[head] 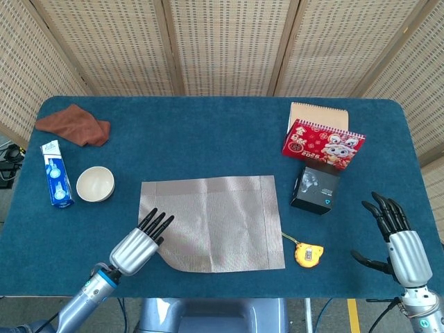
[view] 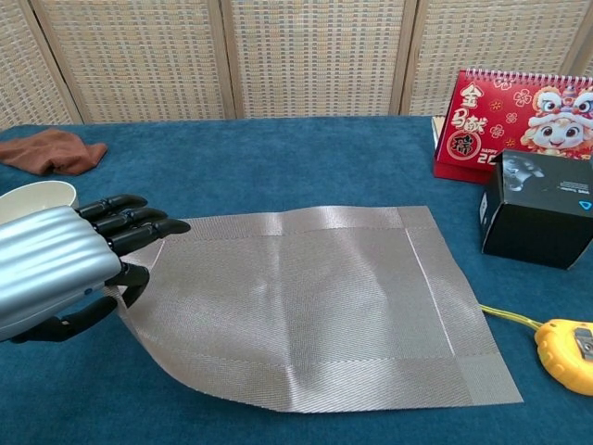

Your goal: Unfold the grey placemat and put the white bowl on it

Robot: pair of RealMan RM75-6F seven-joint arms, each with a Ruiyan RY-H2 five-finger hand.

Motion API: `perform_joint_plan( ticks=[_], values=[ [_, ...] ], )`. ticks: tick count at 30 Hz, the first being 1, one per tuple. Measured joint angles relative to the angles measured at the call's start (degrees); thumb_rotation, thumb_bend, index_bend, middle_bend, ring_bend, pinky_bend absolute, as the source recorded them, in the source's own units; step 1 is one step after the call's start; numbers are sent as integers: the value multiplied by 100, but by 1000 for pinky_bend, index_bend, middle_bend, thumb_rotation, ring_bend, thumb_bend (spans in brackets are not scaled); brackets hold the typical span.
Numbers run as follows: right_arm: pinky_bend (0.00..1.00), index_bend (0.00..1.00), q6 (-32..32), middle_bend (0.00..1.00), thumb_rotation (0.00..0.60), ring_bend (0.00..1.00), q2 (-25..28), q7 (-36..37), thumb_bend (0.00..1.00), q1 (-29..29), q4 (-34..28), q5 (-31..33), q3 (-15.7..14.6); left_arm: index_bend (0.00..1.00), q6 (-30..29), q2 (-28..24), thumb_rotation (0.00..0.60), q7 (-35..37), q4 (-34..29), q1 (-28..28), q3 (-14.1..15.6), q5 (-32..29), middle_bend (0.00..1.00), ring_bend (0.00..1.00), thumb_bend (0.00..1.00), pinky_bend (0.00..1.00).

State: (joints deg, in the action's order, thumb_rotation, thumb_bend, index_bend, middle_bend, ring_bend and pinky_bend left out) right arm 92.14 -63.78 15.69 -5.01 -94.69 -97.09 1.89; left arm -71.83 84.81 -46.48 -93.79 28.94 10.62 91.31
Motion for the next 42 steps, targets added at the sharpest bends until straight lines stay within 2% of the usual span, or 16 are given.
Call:
perform_joint_plan(
  ticks=[6, 8, 10, 12, 14, 16, 20, 30, 36, 42],
  values=[
    [0, 146, 4, 0, 600, 0, 6, 14, 161, -1, -14, -29, -23, 814, 11, -120, 600, 22, 69, -112, -34, 57, 0, 0, 571, 0],
    [0, 146, 0, 0, 600, 0, 6, 9, 160, 0, -19, -28, -30, 698, 46, -142, 600, 46, 73, -139, -38, 67, 0, 0, 532, 0],
    [0, 146, -8, 0, 600, 0, 5, 1, 160, 0, -19, -16, -32, 422, 109, -174, 600, 69, 54, -155, -40, 61, 0, 0, 412, 0],
    [0, 146, -11, 0, 600, 0, 1, -12, 161, 1, -17, -10, -34, 216, 150, -207, 600, 112, 25, -165, -39, 67, 0, 0, 312, 0],
    [0, 146, -10, 0, 600, 0, -5, -22, 160, 2, -15, -11, -37, 102, 164, -241, 600, 202, 0, -175, -40, 104, 0, 0, 231, 0],
    [0, 144, -8, 0, 600, 0, -8, -28, 160, 1, -14, -11, -35, 32, 168, -274, 600, 302, -11, -185, -43, 151, 0, 0, 136, 0],
    [0, 141, 7, 0, 600, 0, -14, -9, 160, 1, -3, 5, -22, 17, 114, -358, 600, 561, -7, -204, -40, 313, 0, 0, 77, 0],
    [0, 140, 10, 0, 600, 0, -27, -23, 160, 1, 12, -22, -41, 66, -456, -780, 600, 1432, -7, -398, -149, 596, 0, 0, 82, 0],
    [0, 140, 0, 0, 600, 0, -58, -93, 160, 5, 13, -74, -84, 111, -730, -1274, 600, 2048, -85, -562, -470, 254, 0, 0, 91, 0],
    [0, 140, -28, 0, 600, 0, -92, -181, 160, 10, 2, -114, -131, 227, -699, -1312, 600, 2306, 223, -688, -727, -318, 0, 0, 102, 0]
  ],
)
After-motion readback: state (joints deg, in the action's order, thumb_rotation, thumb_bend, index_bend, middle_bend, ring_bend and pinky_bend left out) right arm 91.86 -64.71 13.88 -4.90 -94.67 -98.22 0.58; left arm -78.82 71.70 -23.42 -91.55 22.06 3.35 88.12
